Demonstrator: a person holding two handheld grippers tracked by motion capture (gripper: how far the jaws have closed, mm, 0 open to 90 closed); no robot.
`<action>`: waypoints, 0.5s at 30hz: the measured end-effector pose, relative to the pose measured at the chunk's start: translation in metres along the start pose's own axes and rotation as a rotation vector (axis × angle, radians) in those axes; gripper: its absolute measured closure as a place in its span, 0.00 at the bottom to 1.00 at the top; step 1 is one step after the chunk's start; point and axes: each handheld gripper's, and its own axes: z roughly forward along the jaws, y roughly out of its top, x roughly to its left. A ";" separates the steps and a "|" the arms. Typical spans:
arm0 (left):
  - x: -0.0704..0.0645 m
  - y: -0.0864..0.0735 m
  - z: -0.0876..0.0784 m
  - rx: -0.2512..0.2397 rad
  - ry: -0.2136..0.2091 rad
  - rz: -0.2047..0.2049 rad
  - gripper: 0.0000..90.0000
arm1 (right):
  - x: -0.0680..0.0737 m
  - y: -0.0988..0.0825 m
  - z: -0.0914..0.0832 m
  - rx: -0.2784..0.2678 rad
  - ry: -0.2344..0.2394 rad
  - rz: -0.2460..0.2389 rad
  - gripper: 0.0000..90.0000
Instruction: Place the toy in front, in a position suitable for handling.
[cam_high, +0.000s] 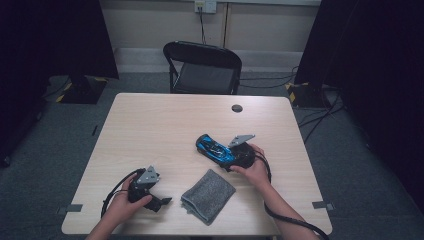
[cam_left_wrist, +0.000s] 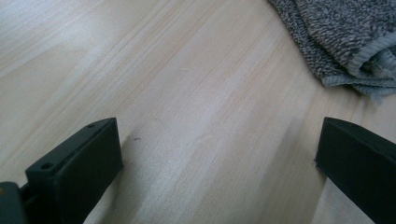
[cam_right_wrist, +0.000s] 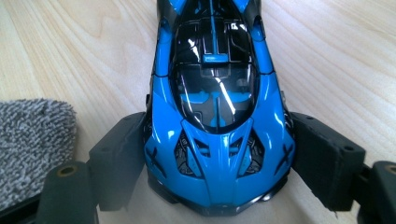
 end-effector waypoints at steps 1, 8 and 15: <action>0.000 0.000 0.000 0.000 0.000 0.000 0.00 | 0.000 -0.001 0.000 0.003 -0.002 -0.003 0.25; 0.000 0.000 0.000 0.000 0.001 0.000 0.00 | 0.000 -0.010 0.000 -0.034 -0.007 -0.001 0.24; 0.000 0.000 0.000 0.003 0.001 0.003 0.00 | 0.001 -0.013 -0.002 -0.045 -0.017 0.009 0.25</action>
